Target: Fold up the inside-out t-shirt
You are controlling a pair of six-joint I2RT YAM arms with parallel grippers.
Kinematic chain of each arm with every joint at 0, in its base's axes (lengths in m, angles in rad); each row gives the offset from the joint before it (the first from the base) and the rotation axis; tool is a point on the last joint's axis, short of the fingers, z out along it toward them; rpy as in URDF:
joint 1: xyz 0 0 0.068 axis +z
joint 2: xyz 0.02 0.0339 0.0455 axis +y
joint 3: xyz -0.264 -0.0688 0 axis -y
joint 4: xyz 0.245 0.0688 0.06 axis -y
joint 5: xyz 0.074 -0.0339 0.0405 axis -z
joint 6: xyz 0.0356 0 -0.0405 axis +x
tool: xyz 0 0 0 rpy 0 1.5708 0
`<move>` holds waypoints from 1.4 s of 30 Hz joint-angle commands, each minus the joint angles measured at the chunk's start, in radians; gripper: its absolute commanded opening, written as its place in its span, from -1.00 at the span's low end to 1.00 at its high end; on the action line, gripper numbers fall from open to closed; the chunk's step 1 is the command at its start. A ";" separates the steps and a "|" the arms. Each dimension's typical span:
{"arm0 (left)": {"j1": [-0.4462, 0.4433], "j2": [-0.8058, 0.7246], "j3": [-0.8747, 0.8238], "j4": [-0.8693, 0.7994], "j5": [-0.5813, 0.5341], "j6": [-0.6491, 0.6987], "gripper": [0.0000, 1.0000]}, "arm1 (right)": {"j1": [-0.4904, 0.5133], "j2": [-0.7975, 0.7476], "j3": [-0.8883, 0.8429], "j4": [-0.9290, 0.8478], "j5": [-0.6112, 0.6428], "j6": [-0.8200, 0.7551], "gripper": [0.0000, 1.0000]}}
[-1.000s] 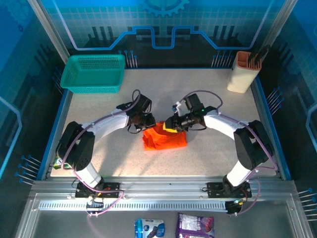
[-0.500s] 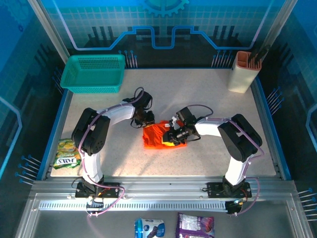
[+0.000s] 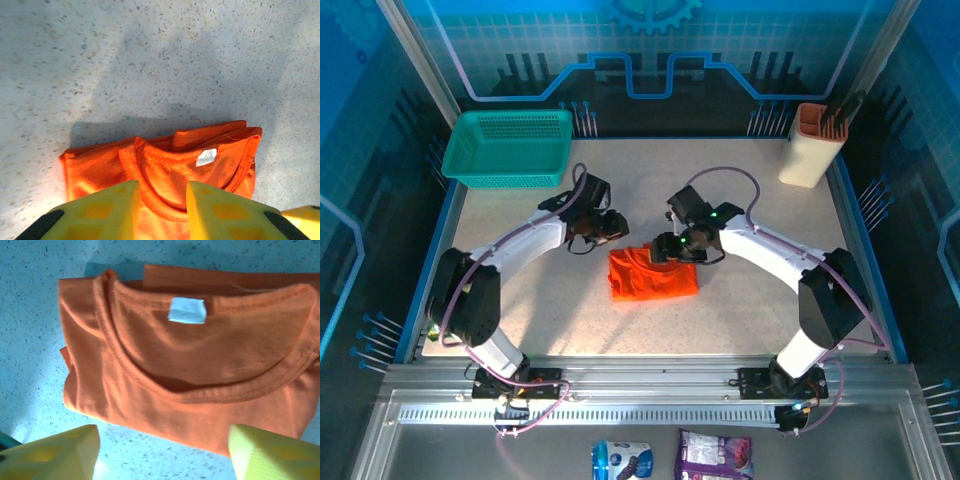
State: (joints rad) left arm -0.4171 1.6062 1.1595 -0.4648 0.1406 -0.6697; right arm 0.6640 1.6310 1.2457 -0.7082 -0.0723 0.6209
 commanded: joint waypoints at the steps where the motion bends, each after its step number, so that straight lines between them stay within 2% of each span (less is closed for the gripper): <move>1: 0.036 -0.057 -0.072 -0.020 -0.032 0.025 -0.21 | 0.095 0.043 0.072 -0.159 0.221 0.010 0.86; 2: 0.043 -0.075 -0.093 -0.020 -0.034 0.027 -0.11 | 0.117 0.071 0.101 -0.172 0.244 0.018 0.99; 7: 0.064 -0.155 -0.134 -0.067 -0.058 0.051 0.50 | 0.196 0.190 0.201 -0.185 0.341 0.073 0.99; 8: 0.067 -0.172 -0.140 -0.074 -0.062 0.055 0.96 | 0.204 0.216 0.219 -0.190 0.362 0.093 0.99; 16: 0.072 -0.254 -0.196 -0.085 -0.075 0.061 0.98 | 0.216 0.350 0.265 -0.125 0.341 0.115 1.00; 20: 0.076 -0.264 -0.214 -0.069 -0.059 0.049 0.99 | 0.178 0.383 0.215 -0.068 0.284 0.113 0.95; 24: 0.085 -0.262 -0.215 -0.050 -0.031 0.038 0.98 | 0.115 0.378 0.149 -0.053 0.284 0.078 0.92; 33: 0.112 -0.239 -0.207 -0.048 -0.011 0.048 0.99 | -0.170 0.301 -0.017 -0.053 0.264 -0.074 0.89; 42: 0.133 -0.233 -0.210 -0.041 0.008 0.047 0.98 | -0.507 0.259 -0.012 -0.120 0.247 -0.286 0.85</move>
State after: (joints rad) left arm -0.2974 1.3670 0.9485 -0.5167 0.1207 -0.6281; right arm 0.2249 1.8828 1.2434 -0.7361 0.1482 0.4404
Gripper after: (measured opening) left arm 0.992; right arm 0.926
